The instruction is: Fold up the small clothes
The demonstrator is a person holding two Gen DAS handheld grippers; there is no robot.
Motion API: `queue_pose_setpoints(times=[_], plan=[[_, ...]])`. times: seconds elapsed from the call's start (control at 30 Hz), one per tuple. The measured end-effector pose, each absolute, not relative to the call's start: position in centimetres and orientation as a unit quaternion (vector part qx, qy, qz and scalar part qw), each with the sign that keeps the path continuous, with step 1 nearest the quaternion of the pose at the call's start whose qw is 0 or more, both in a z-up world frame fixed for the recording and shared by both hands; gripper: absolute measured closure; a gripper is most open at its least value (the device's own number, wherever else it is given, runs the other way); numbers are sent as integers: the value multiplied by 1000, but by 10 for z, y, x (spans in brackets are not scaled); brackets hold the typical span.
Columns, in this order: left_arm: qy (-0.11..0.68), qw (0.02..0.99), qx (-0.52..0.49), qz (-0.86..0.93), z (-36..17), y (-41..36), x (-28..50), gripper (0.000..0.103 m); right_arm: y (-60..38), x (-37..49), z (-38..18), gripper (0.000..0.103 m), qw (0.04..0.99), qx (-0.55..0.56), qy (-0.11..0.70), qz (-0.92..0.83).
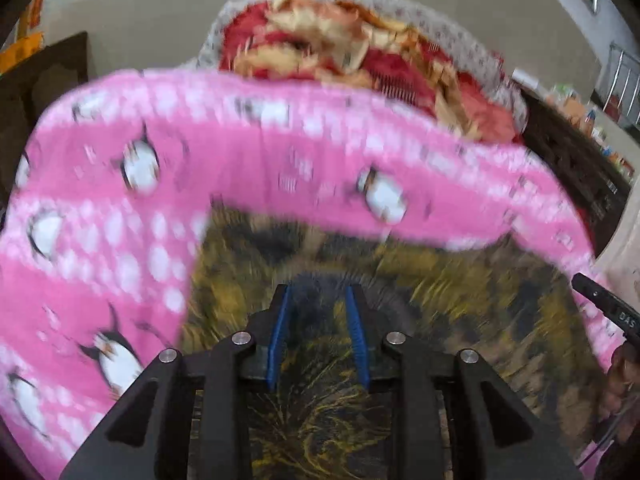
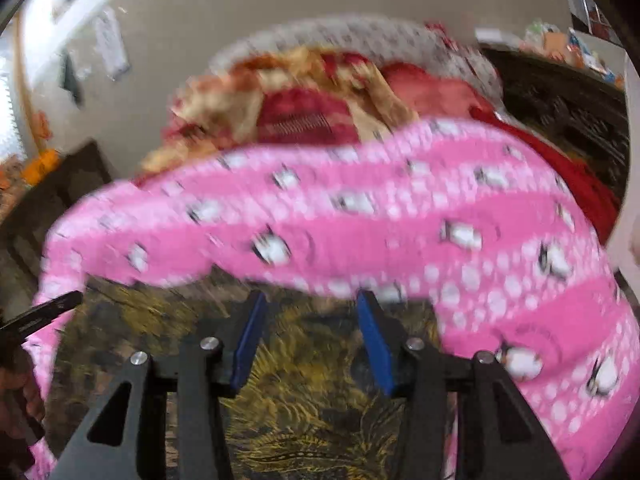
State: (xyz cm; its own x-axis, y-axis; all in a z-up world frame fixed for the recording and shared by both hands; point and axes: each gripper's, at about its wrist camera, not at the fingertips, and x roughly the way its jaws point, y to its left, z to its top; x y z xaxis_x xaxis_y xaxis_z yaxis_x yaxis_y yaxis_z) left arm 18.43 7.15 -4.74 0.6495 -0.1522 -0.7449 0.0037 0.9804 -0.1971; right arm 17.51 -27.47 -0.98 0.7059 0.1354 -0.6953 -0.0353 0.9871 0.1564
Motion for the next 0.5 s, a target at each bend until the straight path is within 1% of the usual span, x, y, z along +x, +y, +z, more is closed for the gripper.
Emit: queue_pose_setpoints(times=[0.07,0.1,0.17,0.23,0.33,0.5], plan=[[421,902,-79,-51,-71,75,175,97,-272,184,-45,53,911,36,409,30],[404,907,-108,-47,-69,85,167,97,-277,187,-62,49,903,44,425,36],[402,903,-145,-44,-72,97,158,98,-288,187,-65,47,905,86,415,50],[400,899,-170,-52,-75,103,157,98,-287,192,-69,44,901,86,422,54],[398,902,-161,-47,-77,105,157,98,-283,197,-71,37,900,76,426,56],[398,902,-161,-43,-85,109,157,98,-286,203,-74,33,896,92,429,70]])
